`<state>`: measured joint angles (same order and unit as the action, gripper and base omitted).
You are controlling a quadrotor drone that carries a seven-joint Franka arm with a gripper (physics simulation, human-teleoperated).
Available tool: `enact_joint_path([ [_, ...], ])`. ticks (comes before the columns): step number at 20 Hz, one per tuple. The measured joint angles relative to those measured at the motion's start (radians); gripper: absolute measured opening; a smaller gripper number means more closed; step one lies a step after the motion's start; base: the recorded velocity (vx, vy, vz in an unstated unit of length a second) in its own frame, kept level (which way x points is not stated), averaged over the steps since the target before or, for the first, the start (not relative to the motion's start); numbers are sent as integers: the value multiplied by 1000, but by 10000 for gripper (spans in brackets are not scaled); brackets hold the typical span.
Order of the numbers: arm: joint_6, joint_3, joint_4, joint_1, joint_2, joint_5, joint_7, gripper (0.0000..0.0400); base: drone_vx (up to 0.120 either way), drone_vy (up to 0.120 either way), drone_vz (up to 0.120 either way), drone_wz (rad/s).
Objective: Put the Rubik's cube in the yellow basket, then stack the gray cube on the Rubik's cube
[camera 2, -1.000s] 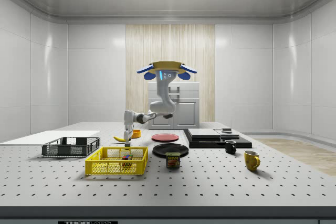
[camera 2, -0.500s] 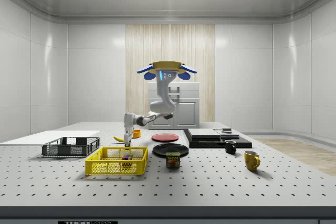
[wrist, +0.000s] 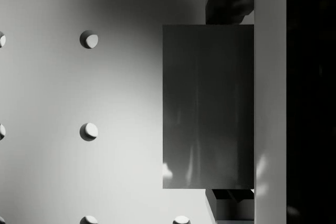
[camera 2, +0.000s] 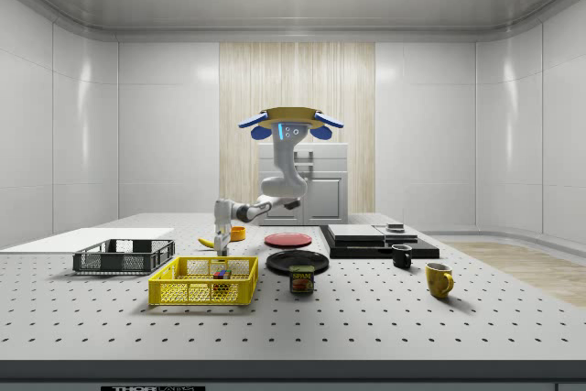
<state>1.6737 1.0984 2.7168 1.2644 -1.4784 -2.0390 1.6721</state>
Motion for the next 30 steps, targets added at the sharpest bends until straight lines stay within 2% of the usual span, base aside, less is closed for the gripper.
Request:
enact_joint_path([
  [20, -12, -2, -3, -4, 16, -8, -6, 400, 0, 0, 0, 0],
  [22, -14, -1, -2, -5, 17, -7, -6, 341, 0, 0, 0, 0],
  [24, -15, 0, -2, -6, 17, -7, -6, 305, 0, 0, 0, 0],
  [30, -19, 0, -1, -7, 20, -7, -8, 262, 0, 0, 0, 0],
])
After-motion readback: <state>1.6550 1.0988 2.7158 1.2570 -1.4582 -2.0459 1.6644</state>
